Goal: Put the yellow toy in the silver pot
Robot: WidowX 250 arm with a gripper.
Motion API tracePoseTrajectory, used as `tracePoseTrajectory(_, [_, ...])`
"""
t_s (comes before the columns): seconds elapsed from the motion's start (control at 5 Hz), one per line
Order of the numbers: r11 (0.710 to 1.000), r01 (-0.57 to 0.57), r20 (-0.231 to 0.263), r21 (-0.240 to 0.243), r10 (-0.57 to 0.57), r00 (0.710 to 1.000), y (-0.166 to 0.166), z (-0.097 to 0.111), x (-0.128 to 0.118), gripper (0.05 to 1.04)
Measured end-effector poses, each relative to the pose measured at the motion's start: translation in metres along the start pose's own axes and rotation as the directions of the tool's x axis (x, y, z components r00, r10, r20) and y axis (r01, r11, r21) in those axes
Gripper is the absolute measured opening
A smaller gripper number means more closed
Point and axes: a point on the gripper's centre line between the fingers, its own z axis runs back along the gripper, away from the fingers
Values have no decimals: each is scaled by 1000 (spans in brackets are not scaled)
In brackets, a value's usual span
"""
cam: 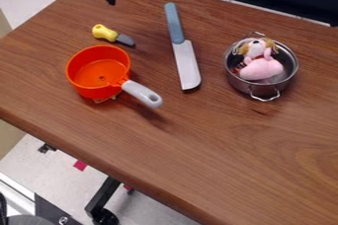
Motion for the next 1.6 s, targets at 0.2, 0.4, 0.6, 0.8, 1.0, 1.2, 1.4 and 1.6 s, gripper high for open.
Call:
tracePoseTrajectory(0.2, [993, -120, -29, 21, 121, 992, 15, -18, -1, 999])
tracePoseTrajectory(0.4, [985, -169, -34, 43, 170, 985, 24, -28, -4, 999])
tracePoseTrajectory(0.6, [981, -179, -42, 70, 182, 982, 27, -49, -2, 999])
tracePoseTrajectory(0.8, [984, -175, -64, 41, 177, 982, 25, -56, 6, 999])
tracePoseTrajectory(1.0, [982, -174, -81, 71, 179, 980, 26, -71, 8, 999])
tracePoseTrajectory(1.2, [979, -196, -64, 51, 199, 978, 25, -75, 11, 999])
tracePoseTrajectory(1.4, [979, -200, -61, 50, 203, 977, 27, -78, 10, 950])
tracePoseTrajectory(1.6, [974, -224, -73, 40, 226, 971, 26, -78, 10, 675])
